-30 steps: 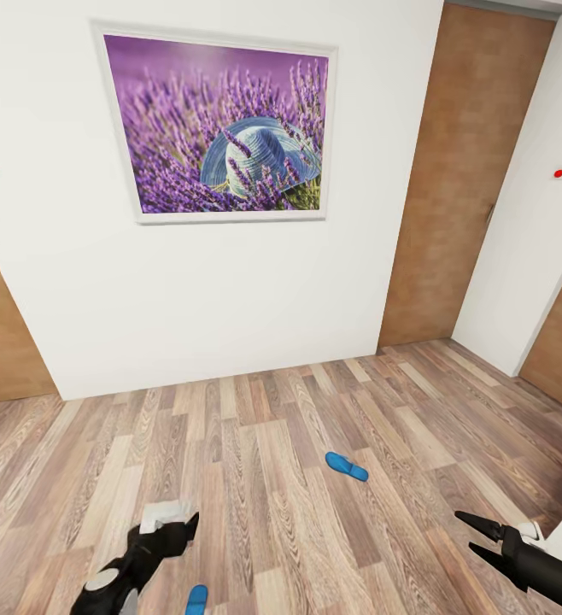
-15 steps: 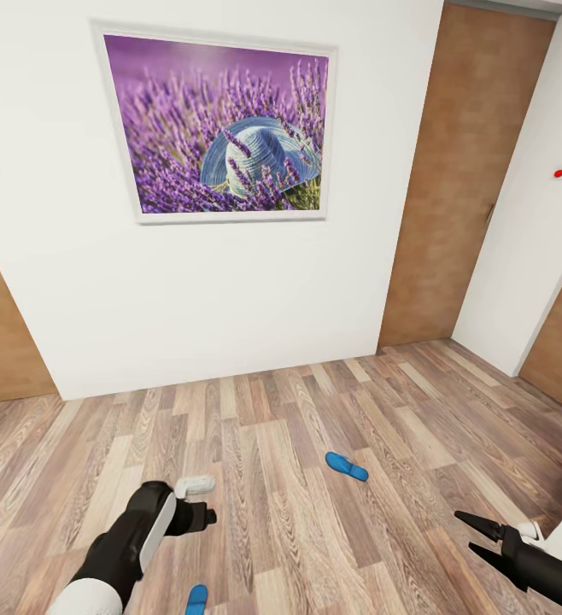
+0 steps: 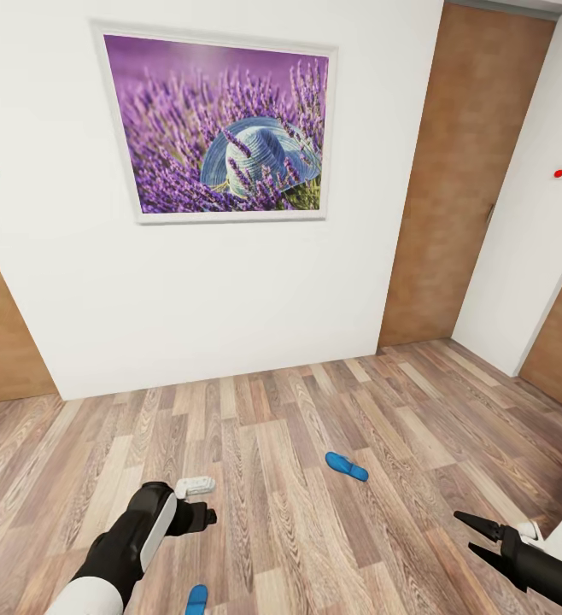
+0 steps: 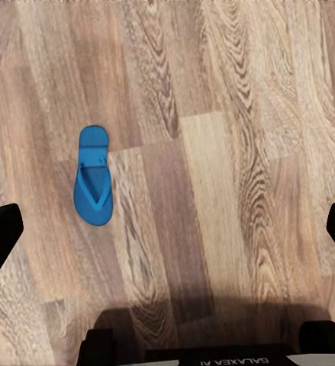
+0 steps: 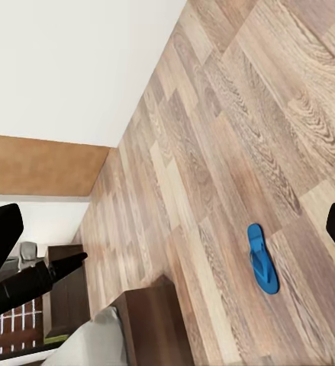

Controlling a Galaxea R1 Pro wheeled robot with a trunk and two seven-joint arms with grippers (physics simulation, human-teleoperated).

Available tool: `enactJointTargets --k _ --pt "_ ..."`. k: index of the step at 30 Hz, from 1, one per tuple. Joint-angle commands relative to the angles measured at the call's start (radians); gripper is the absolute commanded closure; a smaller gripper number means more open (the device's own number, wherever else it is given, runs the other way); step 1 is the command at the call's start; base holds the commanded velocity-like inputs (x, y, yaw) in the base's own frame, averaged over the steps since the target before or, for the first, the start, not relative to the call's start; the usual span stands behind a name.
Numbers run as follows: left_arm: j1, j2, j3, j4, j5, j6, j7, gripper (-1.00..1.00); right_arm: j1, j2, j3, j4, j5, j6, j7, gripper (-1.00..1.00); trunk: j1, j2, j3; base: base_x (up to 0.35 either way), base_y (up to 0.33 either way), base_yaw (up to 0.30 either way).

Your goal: In the bedroom, move the book from the bed onto either nightstand, and place the two sandals side by side next to the bed.

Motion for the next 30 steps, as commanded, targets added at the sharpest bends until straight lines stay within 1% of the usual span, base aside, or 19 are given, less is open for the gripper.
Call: enactJointTargets --k 1,9,30 --pt "0.0 0.0 0.001 -0.002 0.004 0.004 0.002 -1.0 -0.001 0.0 -0.001 0.0 -0.001 0.005 0.002 -1.0 0.0 -0.001 -0.001 0.0 0.0 0.0" --pt "0.0 -0.001 0.001 -0.005 0.004 0.004 0.004 -1.0 -0.001 0.0 -0.001 0.001 0.0 0.005 0.0 -1.0 0.0 -0.001 -0.001 0.0 0.0 0.0" --pt "0.0 0.0 -0.002 -0.005 0.004 0.004 0.002 -1.0 -0.001 0.0 0.001 0.0 0.0 0.005 -0.001 -1.0 0.08 -0.148 -0.067 0.0 0.0 0.0"
